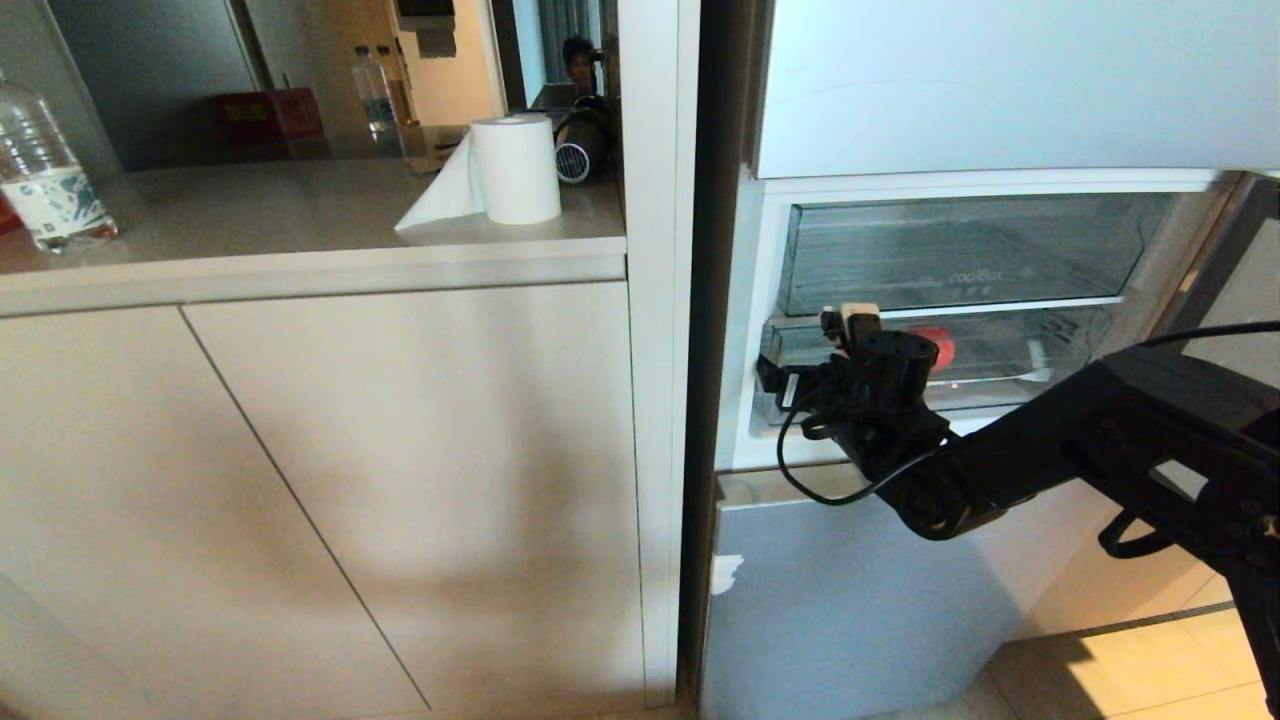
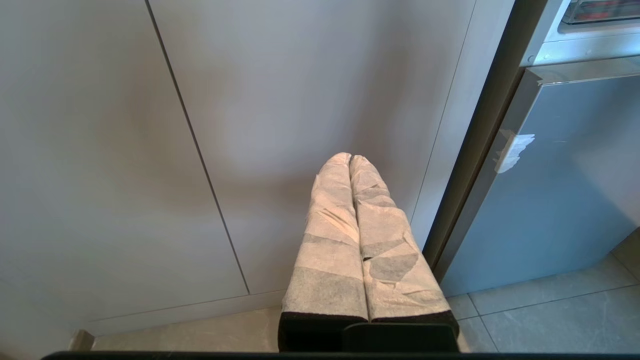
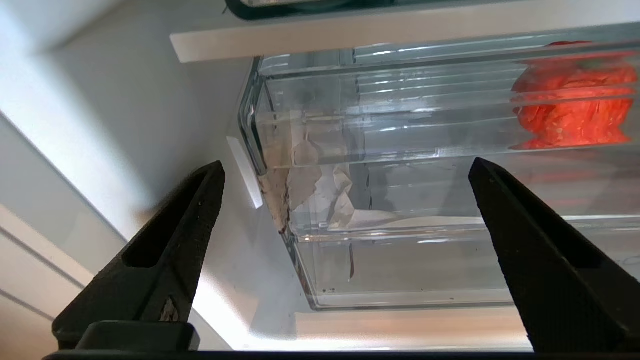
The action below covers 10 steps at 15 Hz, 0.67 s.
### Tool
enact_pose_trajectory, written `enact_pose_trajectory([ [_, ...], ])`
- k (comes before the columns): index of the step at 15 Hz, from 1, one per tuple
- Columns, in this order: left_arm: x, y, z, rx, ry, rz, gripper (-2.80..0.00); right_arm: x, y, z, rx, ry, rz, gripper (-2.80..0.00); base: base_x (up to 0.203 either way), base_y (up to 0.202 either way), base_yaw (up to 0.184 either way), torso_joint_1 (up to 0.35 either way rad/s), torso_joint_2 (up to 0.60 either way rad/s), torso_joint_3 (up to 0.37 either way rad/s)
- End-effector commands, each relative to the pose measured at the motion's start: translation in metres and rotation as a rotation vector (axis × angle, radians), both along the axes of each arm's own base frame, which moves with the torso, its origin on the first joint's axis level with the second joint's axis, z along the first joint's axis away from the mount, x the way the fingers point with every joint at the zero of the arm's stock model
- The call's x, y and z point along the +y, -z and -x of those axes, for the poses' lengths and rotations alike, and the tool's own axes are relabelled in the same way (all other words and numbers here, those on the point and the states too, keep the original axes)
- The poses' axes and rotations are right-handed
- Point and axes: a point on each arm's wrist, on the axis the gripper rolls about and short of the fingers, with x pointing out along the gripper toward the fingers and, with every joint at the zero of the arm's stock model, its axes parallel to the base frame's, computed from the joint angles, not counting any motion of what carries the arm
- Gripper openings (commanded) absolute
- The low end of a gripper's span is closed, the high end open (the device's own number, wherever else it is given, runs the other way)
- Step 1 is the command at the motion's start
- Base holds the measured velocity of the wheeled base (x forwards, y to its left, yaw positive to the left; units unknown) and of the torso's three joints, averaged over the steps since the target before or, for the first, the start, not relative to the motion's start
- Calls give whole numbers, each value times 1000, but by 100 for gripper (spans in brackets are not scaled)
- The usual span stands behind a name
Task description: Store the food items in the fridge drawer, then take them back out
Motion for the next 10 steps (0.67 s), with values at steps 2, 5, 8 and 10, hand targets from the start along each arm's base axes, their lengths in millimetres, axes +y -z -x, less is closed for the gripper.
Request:
enact_pose_trajectory([
  [2, 0, 0, 0, 3, 0, 0, -280, 2, 2, -5, -7, 10, -4, -280, 0, 0, 0, 0, 0, 0],
  [5, 0, 0, 0, 2, 0, 0, -280, 6, 4, -5, -2, 4, -1, -280, 0, 0, 0, 0, 0, 0],
  [8, 0, 0, 0, 3, 0, 0, -280, 13, 3, -2, -3, -13, -2, -280, 0, 0, 0, 0, 0, 0],
  [10, 0, 0, 0, 3, 0, 0, -280, 14, 3, -1, -3, -17, -2, -280, 0, 0, 0, 0, 0, 0],
])
